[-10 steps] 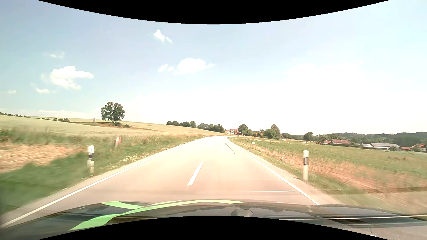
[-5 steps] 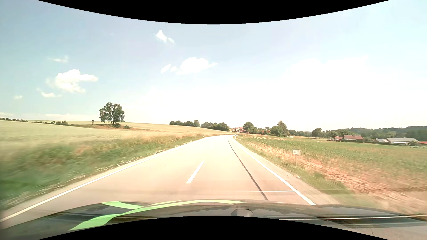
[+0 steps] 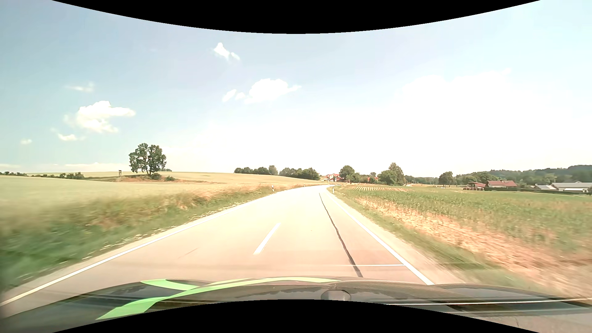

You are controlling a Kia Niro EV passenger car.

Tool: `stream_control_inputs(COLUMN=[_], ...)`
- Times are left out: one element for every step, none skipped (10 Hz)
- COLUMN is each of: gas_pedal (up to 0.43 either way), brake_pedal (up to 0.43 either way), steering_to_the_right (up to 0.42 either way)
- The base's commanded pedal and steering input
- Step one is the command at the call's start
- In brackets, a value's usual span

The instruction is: Follow the waypoints while adhering to traffic rules and regulations

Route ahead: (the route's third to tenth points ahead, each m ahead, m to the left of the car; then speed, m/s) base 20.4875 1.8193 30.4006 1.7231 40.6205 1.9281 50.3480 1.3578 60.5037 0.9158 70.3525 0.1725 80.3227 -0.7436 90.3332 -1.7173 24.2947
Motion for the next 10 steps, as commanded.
stream_control_inputs(gas_pedal=[0.26, 0.248, 0.26, 0.268, 0.299, 0.319, 0.331, 0.331, 0.287, 0.24], brake_pedal=[0.0, 0.0, 0.0, 0.0, 0.0, 0.0, 0.0, 0.0, 0.0, 0.0], steering_to_the_right=[-0.008, -0.006, -0.004, -0.003, -0.002, 0.0, 0.001, 0.001, 0.001, 0.001])
